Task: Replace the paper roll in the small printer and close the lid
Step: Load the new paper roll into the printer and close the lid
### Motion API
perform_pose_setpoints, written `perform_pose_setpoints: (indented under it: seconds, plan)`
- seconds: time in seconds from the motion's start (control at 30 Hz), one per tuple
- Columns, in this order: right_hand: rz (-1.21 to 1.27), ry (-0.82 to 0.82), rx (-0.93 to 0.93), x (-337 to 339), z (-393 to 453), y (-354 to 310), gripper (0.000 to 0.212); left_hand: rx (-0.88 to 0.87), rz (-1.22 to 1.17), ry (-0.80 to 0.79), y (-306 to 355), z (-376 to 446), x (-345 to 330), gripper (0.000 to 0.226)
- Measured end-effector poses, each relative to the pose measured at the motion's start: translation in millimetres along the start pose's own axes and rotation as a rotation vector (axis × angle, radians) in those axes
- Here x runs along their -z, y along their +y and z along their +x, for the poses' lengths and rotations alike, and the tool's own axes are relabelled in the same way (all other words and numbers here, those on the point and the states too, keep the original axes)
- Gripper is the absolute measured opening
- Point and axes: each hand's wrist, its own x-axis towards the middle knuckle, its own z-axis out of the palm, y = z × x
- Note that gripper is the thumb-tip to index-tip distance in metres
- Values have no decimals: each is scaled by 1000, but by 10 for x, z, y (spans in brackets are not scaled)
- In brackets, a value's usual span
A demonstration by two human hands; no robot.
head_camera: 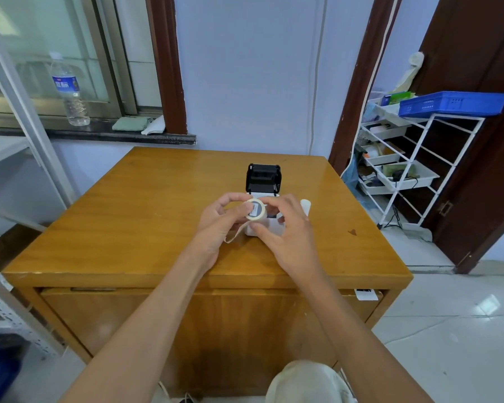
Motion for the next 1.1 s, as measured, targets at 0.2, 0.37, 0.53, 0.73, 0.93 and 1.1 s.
perform_pose_setpoints:
  seconds: [0.2, 0.37, 0.53, 0.73, 0.93, 1.1]
  plan:
    - [-49, 32, 22, -33, 12, 22, 39, -5, 62, -55, 6, -23, -31, 35]
    - [-114, -6, 102, -73, -15, 14, 34, -13, 77, -105, 26, -35, -63, 49]
    - [-140, 21, 119, -78, -19, 17, 35, -37, 77, -125, 7, -20, -45, 41]
    - [-387, -45, 141, -119, -16, -8, 59, -40, 50, -68, -2, -8, -41, 37]
    - [-448, -9, 167, -134, -43, -41, 66, -38, 44, -74, -17, 3, -34, 36]
    - [-395, 36, 184, -119, -61, -40, 47, -43, 27, -55, -24, 2, -22, 26]
